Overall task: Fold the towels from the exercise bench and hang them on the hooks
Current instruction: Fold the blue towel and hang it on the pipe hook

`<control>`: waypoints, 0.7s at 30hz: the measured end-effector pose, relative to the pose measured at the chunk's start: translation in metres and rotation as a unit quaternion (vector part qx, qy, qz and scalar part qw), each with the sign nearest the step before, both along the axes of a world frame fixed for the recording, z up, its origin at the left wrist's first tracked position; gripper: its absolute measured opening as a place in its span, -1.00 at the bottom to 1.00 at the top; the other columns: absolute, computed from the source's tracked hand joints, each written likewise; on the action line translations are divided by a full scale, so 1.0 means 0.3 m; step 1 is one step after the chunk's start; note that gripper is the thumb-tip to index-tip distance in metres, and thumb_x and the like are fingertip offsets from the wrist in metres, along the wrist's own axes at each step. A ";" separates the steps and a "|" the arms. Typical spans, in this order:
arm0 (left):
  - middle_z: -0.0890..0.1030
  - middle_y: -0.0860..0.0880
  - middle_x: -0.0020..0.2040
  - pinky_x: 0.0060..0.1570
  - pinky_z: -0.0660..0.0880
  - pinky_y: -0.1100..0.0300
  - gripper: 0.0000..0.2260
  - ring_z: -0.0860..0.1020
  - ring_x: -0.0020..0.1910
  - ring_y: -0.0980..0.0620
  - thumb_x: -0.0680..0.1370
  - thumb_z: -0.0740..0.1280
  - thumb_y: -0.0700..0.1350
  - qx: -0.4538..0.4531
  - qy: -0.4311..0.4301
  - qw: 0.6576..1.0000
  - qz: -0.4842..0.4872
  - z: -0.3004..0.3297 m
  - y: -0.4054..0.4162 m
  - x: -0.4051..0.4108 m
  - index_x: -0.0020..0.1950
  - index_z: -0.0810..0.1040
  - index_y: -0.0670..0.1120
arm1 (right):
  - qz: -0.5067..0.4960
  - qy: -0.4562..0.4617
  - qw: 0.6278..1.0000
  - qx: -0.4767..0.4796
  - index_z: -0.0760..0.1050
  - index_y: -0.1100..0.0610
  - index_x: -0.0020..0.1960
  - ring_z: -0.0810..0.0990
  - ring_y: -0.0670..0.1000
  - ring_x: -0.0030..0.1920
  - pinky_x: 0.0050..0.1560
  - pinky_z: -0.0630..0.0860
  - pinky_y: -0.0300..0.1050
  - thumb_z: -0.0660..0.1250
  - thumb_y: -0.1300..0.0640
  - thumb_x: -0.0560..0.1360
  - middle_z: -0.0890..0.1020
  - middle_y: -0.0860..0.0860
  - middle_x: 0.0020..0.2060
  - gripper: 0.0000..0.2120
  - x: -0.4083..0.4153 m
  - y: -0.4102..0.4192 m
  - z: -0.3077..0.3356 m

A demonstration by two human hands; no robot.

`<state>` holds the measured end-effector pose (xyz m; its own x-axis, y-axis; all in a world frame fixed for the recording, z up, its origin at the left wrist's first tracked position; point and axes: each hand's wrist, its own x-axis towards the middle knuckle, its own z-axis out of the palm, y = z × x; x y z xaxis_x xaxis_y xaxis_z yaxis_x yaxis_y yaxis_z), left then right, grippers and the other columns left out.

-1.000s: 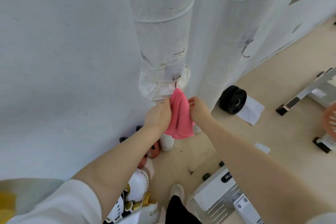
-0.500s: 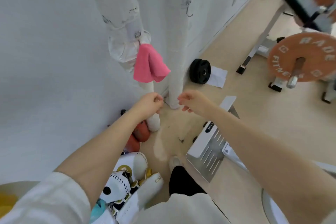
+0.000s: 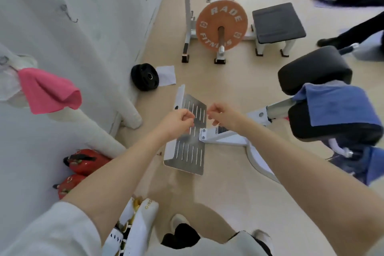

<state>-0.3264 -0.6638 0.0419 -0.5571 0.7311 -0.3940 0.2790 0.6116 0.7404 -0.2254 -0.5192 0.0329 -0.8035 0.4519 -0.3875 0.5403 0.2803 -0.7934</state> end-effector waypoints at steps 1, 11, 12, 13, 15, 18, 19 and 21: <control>0.58 0.03 -0.14 -0.08 0.47 0.16 -0.83 0.55 -0.19 0.05 0.57 0.19 -0.17 -0.001 0.001 1.000 -0.021 0.001 0.055 0.054 0.12 0.49 -0.11 | -0.020 0.000 1.000 -0.004 0.45 0.07 -0.14 0.53 0.05 -0.22 -0.08 0.53 0.03 0.20 0.18 0.54 0.59 0.12 -0.15 -0.89 0.077 0.046 -0.002; 0.58 -0.04 -0.09 -0.25 0.44 0.28 -0.81 0.53 -0.27 0.11 0.59 0.17 -0.17 -0.005 -0.041 0.987 -0.153 -0.074 0.629 0.767 0.16 0.48 -0.15 | -0.164 -0.055 0.984 0.044 0.52 0.16 0.00 0.60 0.00 -0.17 -0.09 0.54 -0.05 0.20 0.16 0.54 0.61 0.03 -0.10 -0.85 0.974 0.492 -0.013; 0.58 -0.01 -0.10 -0.20 0.46 0.25 -0.81 0.54 -0.25 0.10 0.59 0.18 -0.16 -0.010 -0.042 0.985 -0.168 -0.090 0.678 0.843 0.15 0.49 -0.14 | -0.177 -0.061 0.982 0.038 0.52 0.15 0.00 0.59 -0.01 -0.18 -0.14 0.53 -0.10 0.19 0.16 0.55 0.60 0.02 -0.11 -0.86 1.060 0.536 -0.024; 0.58 0.02 -0.13 -0.14 0.47 0.20 -0.81 0.55 -0.23 0.08 0.58 0.19 -0.15 -0.015 -0.045 0.982 -0.182 -0.106 0.726 0.915 0.14 0.50 -0.13 | -0.193 -0.064 0.979 0.029 0.51 0.14 -0.02 0.59 -0.01 -0.19 -0.15 0.52 -0.12 0.19 0.16 0.55 0.60 0.02 -0.12 -0.87 1.143 0.578 -0.040; 0.59 0.04 -0.13 -0.05 0.49 0.13 -0.80 0.57 -0.19 0.06 0.57 0.20 -0.14 -0.028 -0.050 0.978 -0.202 -0.135 0.812 1.039 0.14 0.51 -0.12 | -0.228 -0.067 0.971 0.005 0.50 0.11 -0.11 0.58 0.02 -0.20 -0.05 0.55 -0.05 0.19 0.16 0.54 0.61 0.04 -0.16 -0.87 1.283 0.651 -0.066; 0.57 -0.04 -0.08 -0.14 0.47 0.19 -0.80 0.54 -0.22 0.04 0.57 0.20 -0.16 -0.041 -0.055 0.975 -0.210 -0.162 0.921 1.181 0.16 0.50 -0.15 | -0.258 -0.080 0.962 -0.022 0.46 0.09 -0.21 0.55 0.02 -0.26 -0.05 0.51 -0.04 0.20 0.18 0.53 0.59 0.02 -0.27 -0.84 1.444 0.732 -0.092; 0.56 -0.06 -0.07 -0.19 0.45 0.22 -0.79 0.53 -0.25 0.06 0.57 0.21 -0.16 -0.039 -0.053 0.975 -0.214 -0.167 0.957 1.216 0.17 0.50 -0.16 | -0.264 -0.084 0.961 -0.025 0.46 0.10 -0.22 0.53 0.02 -0.26 -0.08 0.49 -0.07 0.19 0.18 0.52 0.57 0.00 -0.30 -0.84 1.484 0.757 -0.095; 0.53 -0.06 -0.03 -0.18 0.47 0.20 -0.78 0.53 -0.26 0.05 0.56 0.21 -0.16 -0.033 -0.046 0.975 -0.217 -0.180 1.030 1.264 0.18 0.49 -0.16 | -0.270 -0.095 0.958 -0.020 0.47 0.14 -0.21 0.51 0.03 -0.22 -0.08 0.47 -0.07 0.18 0.18 0.51 0.56 0.01 -0.29 -0.84 1.545 0.811 -0.105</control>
<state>0.0529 -0.3549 -0.0120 -0.1614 0.8609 -0.4824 0.4566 0.4985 0.7369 0.2380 -0.2760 0.0015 -0.3712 0.7629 -0.5294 0.7332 -0.1091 -0.6712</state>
